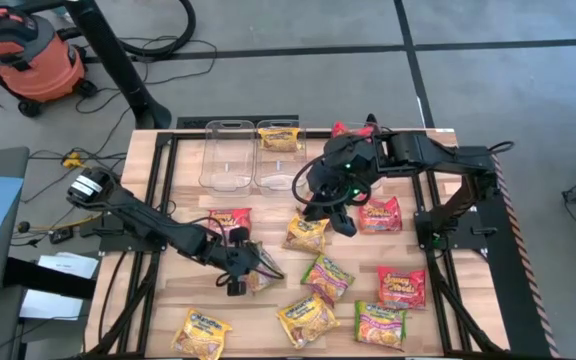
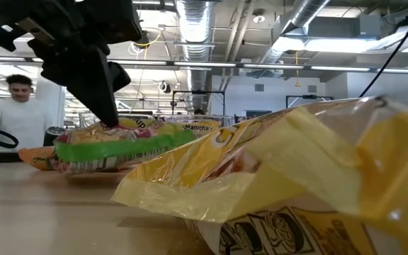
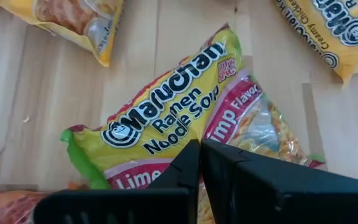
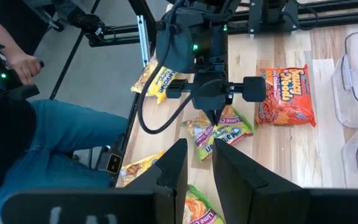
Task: Sort Maruchan noodles
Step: Put the green noodle pack into the left transparent bin
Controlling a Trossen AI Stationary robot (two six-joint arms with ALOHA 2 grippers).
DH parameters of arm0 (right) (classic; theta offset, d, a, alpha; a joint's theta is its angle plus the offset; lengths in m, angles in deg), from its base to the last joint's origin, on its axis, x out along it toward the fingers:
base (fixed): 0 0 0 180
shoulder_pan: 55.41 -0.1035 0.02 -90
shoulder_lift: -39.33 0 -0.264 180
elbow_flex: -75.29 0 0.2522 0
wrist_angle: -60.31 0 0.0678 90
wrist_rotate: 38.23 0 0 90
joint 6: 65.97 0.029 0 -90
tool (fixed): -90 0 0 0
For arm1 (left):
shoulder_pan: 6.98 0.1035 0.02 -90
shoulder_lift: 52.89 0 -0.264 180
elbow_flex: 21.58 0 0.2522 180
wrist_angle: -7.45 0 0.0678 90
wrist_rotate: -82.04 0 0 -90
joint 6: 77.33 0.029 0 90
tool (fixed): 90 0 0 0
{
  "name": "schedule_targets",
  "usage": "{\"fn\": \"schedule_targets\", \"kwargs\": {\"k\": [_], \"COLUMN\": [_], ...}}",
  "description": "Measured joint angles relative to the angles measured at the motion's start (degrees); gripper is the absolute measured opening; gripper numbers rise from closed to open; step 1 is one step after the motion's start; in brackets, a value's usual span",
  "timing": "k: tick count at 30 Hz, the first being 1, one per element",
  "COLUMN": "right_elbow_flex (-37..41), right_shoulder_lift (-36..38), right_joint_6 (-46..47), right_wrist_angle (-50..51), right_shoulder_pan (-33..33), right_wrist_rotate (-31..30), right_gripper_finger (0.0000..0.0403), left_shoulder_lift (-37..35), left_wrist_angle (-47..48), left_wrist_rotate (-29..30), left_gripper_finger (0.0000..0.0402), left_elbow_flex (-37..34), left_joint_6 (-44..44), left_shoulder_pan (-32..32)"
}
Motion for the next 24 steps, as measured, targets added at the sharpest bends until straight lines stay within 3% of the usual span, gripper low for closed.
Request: {"fn": "schedule_targets", "kwargs": {"k": [13, 24], "right_elbow_flex": [0.0, 0.0], "right_shoulder_lift": [0.5, 0.5], "right_joint_6": [0.0, -0.1], "right_wrist_angle": [-0.3, -0.3], "right_shoulder_pan": [0.0, 0.0], "right_wrist_rotate": [0.1, 0.1], "right_gripper_finger": [0.0101, 0.0101], "left_shoulder_lift": [0.0, 0.0], "left_wrist_angle": [2.3, 1.3], "left_wrist_rotate": [-0.5, -6.2], "left_gripper_finger": [0.0000, 0.0001], "left_elbow_flex": [0.0, 0.1], "left_joint_6": [1.3, 1.5], "left_shoulder_pan": [1.1, 4.2]}}
